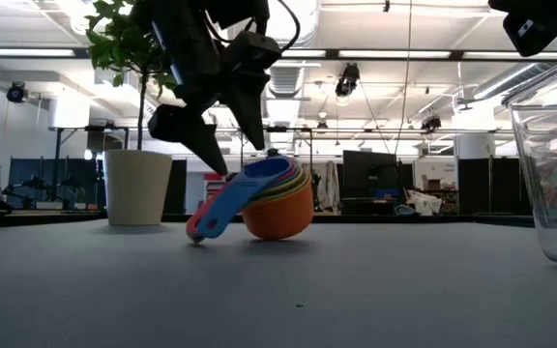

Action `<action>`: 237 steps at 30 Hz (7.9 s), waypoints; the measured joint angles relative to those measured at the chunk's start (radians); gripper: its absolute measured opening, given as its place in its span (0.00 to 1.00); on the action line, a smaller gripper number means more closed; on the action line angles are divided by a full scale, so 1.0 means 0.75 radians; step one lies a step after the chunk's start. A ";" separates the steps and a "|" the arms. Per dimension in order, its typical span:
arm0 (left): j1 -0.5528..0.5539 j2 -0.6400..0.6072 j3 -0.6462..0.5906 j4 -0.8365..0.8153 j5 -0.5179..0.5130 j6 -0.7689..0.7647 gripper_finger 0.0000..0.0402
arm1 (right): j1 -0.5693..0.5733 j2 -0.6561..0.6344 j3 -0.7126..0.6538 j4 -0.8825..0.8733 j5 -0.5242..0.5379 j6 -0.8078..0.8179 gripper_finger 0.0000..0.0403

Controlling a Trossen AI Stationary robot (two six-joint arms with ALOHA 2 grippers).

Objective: Nest measuring cups in basket
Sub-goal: Put the stack of measuring cups into the bin

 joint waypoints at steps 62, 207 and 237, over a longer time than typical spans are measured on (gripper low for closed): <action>0.059 0.346 0.373 -0.065 -0.245 1.546 0.58 | -0.158 0.390 0.205 0.065 0.024 -0.230 0.31; -0.202 -0.457 -0.968 1.129 -0.276 0.803 0.28 | -0.658 1.777 1.532 -0.804 -0.226 0.909 0.92; -0.198 -0.457 -0.968 1.136 -0.275 0.835 0.28 | -0.849 1.686 1.159 -0.413 -0.429 0.487 0.03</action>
